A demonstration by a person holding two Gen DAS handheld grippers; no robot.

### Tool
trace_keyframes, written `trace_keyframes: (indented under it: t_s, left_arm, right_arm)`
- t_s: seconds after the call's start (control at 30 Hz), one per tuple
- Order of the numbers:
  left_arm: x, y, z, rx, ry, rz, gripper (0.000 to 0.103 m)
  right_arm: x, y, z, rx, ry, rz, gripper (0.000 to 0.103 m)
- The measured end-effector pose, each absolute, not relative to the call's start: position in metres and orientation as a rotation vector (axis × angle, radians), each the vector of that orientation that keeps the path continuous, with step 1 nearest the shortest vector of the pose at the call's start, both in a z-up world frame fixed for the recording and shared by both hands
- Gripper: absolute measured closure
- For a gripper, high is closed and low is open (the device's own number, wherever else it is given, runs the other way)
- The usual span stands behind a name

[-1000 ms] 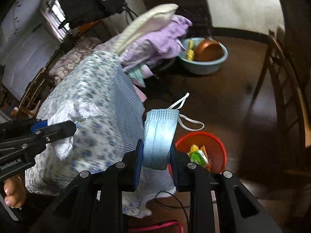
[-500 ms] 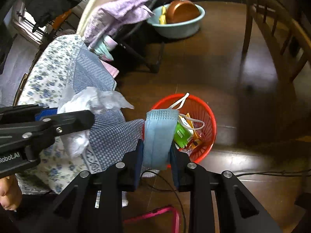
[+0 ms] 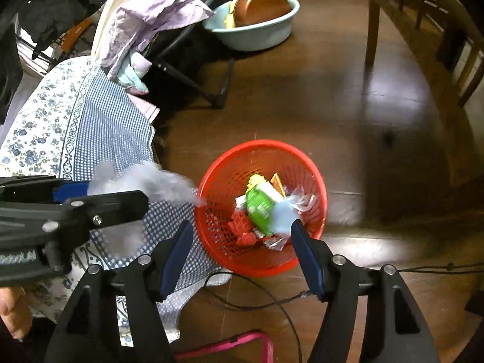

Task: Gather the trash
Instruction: 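Open the left tool over the basket while the right tool releases the blue mask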

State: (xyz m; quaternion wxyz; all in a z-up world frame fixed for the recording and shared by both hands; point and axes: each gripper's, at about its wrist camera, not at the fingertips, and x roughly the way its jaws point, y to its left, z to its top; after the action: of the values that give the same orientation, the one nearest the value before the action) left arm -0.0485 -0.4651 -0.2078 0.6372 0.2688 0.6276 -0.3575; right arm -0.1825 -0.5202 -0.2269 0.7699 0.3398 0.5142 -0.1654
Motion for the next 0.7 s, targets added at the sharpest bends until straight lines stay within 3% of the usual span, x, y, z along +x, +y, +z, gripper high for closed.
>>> trace_keyframes:
  t_s: [0.1,0.7]
  left_arm:
    - [-0.0478,-0.4641,-0.2075,0.596,1.428,-0.805,0.035]
    - [-0.0534,-0.4579,-0.2071,0.643,1.399,-0.782,0.029]
  right_arm:
    - [-0.1804,-0.5181,-0.2288,0.728,1.123,-0.350,0.037]
    - [-0.1807,-0.5132,-0.2283,0.724,1.150,-0.355,0.037]
